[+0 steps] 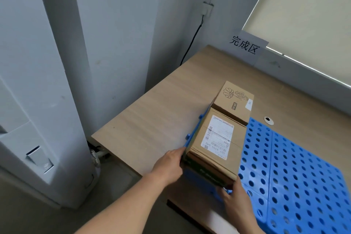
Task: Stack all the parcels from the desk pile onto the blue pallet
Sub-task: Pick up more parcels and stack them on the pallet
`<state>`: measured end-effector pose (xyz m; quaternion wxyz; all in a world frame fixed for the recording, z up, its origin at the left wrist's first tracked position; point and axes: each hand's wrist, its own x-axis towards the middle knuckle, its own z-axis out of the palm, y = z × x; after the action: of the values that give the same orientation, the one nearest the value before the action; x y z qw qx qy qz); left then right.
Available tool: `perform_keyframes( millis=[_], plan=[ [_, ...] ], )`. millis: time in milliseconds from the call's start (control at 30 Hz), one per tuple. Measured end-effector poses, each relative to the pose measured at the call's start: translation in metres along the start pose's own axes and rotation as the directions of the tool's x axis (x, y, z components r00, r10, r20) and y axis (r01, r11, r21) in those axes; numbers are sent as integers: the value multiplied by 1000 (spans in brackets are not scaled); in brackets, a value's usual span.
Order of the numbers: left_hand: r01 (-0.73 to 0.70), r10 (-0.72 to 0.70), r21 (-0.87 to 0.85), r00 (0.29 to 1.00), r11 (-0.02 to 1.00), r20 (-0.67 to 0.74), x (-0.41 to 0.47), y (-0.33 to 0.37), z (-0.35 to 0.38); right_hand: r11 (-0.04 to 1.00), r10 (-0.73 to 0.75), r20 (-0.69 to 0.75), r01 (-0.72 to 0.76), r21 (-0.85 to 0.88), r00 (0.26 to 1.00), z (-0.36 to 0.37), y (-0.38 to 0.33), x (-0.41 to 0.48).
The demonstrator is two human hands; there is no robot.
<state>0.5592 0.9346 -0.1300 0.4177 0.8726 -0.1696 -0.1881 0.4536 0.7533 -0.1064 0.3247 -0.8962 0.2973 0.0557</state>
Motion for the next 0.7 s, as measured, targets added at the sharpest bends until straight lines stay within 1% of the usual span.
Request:
perform_keyframes(
  millis=[133,300,533,700],
  plan=[
    [-22,22,-7,999,1000,-49,5,-5,1,1000,-7,-20,7,-2,1000,5,-1,3],
    [-49,49,5,998,999,-44,14,-10,0,1000,2,-57,-3,-19,998,10,-1,3],
    [-78,79,20,996,997,-41,15,-16,1,1000,11,-52,-11,-9,999,11,-3,6],
    [-96,96,12,993,995,-65,16,-17,3,999,18,-52,-20,-29,998,10,-4,6]
  ],
)
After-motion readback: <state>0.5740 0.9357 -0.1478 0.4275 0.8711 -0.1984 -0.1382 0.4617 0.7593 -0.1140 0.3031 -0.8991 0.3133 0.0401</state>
